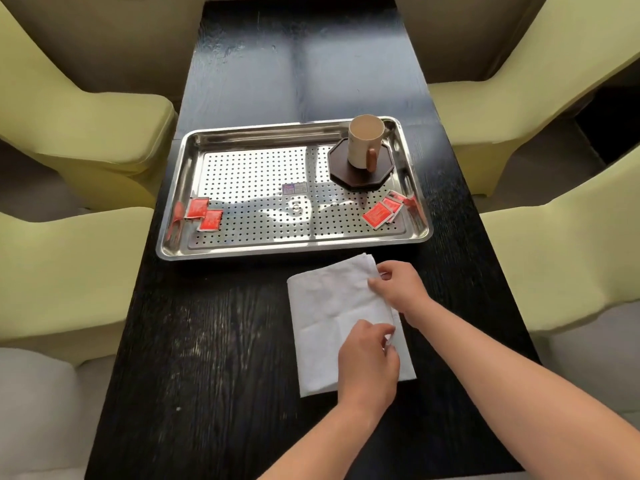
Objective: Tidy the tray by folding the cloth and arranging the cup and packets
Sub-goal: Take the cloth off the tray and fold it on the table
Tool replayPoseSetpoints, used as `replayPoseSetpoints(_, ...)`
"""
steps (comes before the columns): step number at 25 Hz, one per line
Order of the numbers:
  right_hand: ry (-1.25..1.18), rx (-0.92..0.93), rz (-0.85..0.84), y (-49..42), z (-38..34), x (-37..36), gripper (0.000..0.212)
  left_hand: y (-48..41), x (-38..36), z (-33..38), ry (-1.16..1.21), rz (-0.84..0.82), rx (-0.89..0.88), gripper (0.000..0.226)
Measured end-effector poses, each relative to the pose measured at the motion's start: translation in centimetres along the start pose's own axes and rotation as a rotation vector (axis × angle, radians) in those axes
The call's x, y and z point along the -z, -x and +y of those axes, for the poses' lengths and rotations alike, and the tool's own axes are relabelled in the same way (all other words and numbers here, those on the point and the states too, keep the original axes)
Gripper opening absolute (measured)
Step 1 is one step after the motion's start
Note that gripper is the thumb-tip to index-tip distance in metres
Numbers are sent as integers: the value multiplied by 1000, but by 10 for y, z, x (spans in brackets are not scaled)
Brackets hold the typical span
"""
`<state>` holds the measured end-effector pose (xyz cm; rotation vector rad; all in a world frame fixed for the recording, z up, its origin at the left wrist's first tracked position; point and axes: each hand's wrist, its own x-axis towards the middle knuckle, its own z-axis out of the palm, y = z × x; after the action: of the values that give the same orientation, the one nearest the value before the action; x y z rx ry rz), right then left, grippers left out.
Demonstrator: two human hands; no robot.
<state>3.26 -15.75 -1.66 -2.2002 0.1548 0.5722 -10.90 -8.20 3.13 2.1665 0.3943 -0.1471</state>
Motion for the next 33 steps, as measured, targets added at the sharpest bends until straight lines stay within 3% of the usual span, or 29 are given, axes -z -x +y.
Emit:
replayPoseSetpoints(3, -17, -48, 10, -8, 18, 11, 15, -5, -25, 6, -34, -48, -11, 32)
replayPoseSetpoints(13, 100, -68, 43, -11, 49, 7, 12, -1, -55, -13, -153, -207, -9, 31)
replayPoseSetpoints(15, 163, -65, 35, -5, 52, 8, 25, 4, -44, -26, -215, -247, 12, 32)
replayPoseSetpoints(18, 203, -115, 51, 17, 61, 12, 43, 14, -15, -62, -456, -151, 37, 31)
replayPoseSetpoints(20, 224, -153, 63, 38, 72, 13, 40, 25, 3, -87, -575, -74, 142, 30)
replayPoseSetpoints(25, 250, -254, 55, 81, 88, 9, 10, 35, 15, -114, -262, 71, 440, 23)
replayPoseSetpoints(29, 157, -293, 86, 95, 89, 6, 10, 21, 15, -119, -18, 96, 605, 33)
replayPoseSetpoints(33, 327, -252, 68, 100, 92, 2, 11, 10, 20, -131, -11, 78, 661, 18)
